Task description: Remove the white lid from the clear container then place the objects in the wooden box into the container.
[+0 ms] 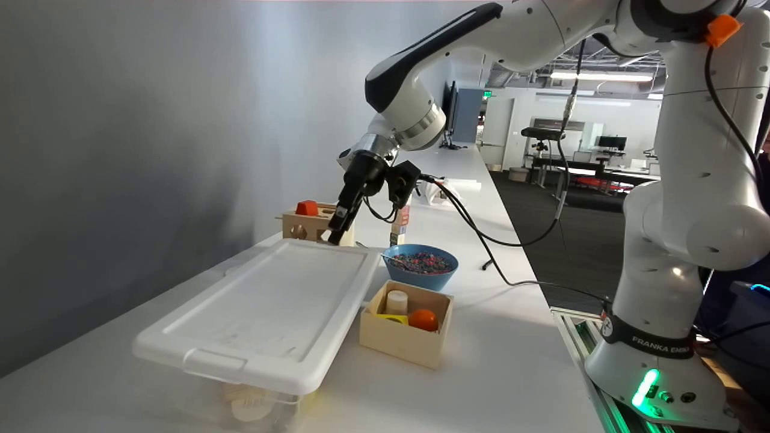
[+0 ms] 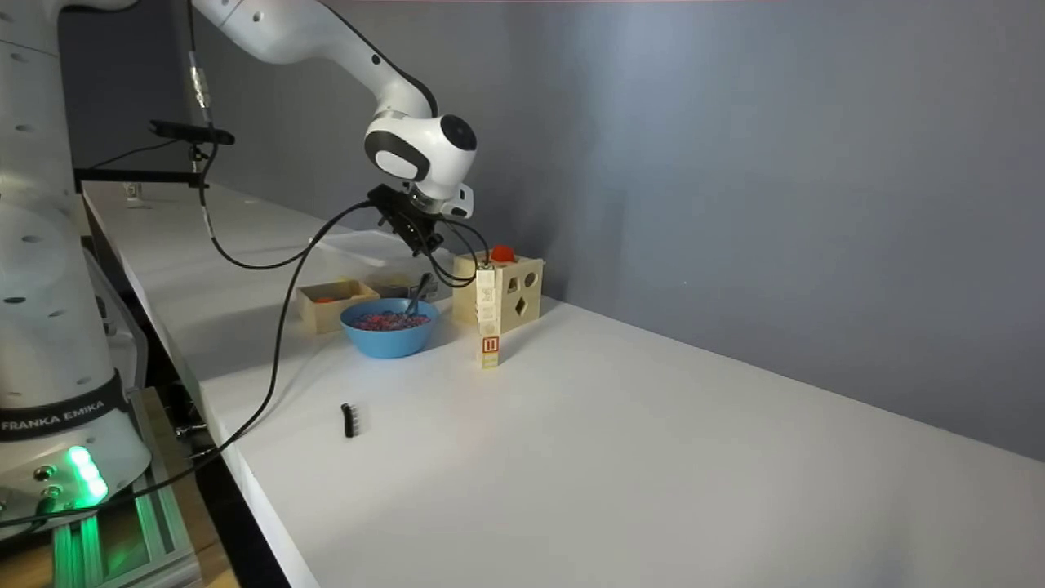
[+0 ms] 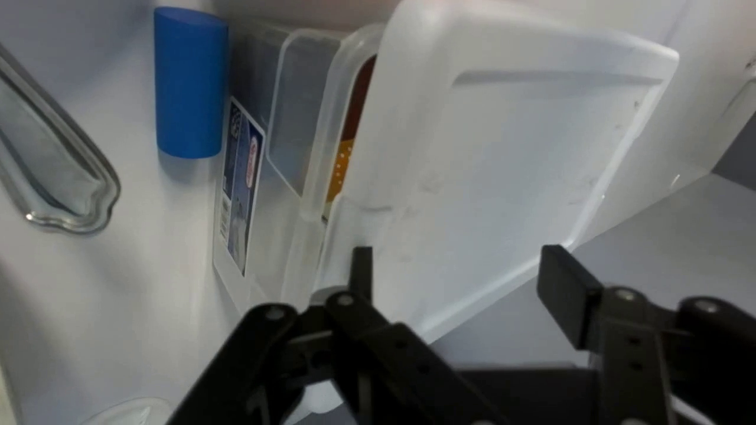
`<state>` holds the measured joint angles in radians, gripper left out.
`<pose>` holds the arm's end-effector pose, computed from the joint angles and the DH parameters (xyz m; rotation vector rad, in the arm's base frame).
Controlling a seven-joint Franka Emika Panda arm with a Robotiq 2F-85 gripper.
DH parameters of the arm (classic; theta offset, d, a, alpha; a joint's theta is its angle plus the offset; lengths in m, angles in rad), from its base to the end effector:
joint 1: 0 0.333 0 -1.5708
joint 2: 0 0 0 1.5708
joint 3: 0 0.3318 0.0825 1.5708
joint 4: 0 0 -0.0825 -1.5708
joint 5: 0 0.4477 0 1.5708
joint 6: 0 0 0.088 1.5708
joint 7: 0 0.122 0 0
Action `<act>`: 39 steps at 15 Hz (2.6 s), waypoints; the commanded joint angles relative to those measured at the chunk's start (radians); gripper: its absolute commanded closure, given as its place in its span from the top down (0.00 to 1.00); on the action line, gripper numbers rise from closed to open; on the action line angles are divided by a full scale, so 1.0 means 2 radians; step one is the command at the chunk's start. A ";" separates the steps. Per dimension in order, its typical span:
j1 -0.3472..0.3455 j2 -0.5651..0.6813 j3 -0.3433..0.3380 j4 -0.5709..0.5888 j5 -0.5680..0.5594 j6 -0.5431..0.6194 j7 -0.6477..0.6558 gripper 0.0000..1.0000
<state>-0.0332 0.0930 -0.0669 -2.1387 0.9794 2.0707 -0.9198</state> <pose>0.6043 -0.0064 0.3339 -2.3309 -0.2928 -0.3314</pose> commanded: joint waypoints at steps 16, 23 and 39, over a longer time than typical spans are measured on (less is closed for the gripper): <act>0.006 -0.032 0.016 -0.044 -0.083 0.188 0.075 0.00; 0.006 -0.033 0.027 -0.060 -0.122 0.175 0.105 0.00; 0.019 -0.077 0.030 -0.088 -0.132 0.185 0.100 0.00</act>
<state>-0.0060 -0.0509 -0.0072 -2.2985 0.7237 2.4220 -0.7370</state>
